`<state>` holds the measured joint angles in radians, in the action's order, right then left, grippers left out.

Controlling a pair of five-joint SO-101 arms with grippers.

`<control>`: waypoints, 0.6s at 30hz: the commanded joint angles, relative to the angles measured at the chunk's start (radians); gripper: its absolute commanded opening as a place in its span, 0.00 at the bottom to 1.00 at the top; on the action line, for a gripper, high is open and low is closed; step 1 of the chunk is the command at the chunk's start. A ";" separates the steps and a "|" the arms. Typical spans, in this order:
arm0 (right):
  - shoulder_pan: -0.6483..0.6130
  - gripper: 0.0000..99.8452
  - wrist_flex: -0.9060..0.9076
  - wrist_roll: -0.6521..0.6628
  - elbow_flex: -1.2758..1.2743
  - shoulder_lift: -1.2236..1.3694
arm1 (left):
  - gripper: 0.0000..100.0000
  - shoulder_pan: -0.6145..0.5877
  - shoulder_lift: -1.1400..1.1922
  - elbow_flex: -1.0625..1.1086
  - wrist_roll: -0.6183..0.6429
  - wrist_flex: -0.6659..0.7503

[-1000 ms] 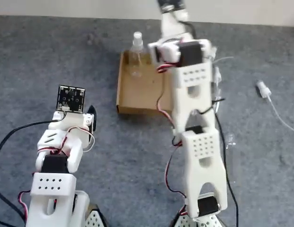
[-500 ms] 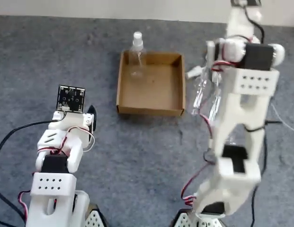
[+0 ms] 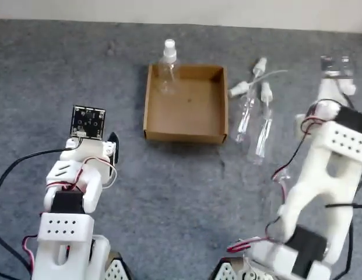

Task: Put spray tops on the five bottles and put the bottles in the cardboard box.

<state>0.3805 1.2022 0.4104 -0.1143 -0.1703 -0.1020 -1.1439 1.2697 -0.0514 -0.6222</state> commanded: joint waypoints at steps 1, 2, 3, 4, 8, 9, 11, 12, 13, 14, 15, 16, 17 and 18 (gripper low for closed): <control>0.030 0.27 -0.140 0.015 0.140 0.160 | 0.10 -0.007 -0.002 -0.045 -0.002 0.000; 0.033 0.27 -0.150 0.032 0.199 0.222 | 0.10 -0.007 -0.002 -0.045 -0.003 0.000; 0.035 0.27 -0.157 0.049 0.262 0.285 | 0.10 -0.007 -0.002 -0.044 -0.003 0.000; 0.036 0.27 -0.163 0.061 0.325 0.351 | 0.10 -0.007 -0.002 -0.044 -0.003 0.000; 0.038 0.27 -0.165 0.071 0.610 0.616 | 0.10 -0.007 -0.002 -0.022 -0.003 0.000; 0.038 0.27 -0.163 0.074 0.685 0.684 | 0.10 -0.007 -0.002 -0.016 -0.005 0.002; 0.038 0.27 -0.159 0.075 0.829 0.812 | 0.10 -0.007 -0.002 -0.013 -0.005 0.002; 0.039 0.27 -0.157 0.075 0.897 0.875 | 0.10 -0.007 -0.002 -0.012 -0.005 0.002; 0.045 0.27 -0.157 0.075 0.967 0.938 | 0.10 -0.007 -0.002 -0.012 -0.005 0.002; 0.050 0.27 -0.157 0.075 1.033 0.998 | 0.10 -0.007 -0.002 -0.012 -0.005 0.002; 0.053 0.27 -0.157 0.075 1.098 1.052 | 0.10 -0.007 -0.002 -0.010 -0.005 0.002; 0.056 0.27 -0.157 0.075 1.156 1.106 | 0.10 -0.007 -0.002 -0.010 -0.005 0.002; 0.058 0.27 -0.157 0.077 1.208 1.153 | 0.10 -0.007 -0.002 -0.008 -0.005 0.002; 0.058 0.27 -0.157 0.077 1.262 1.201 | 0.10 -0.007 -0.002 -0.008 -0.005 0.002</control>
<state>0.4204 1.0595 0.4749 0.9429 0.9513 -0.1020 -1.1439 1.2697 -0.0514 -0.6222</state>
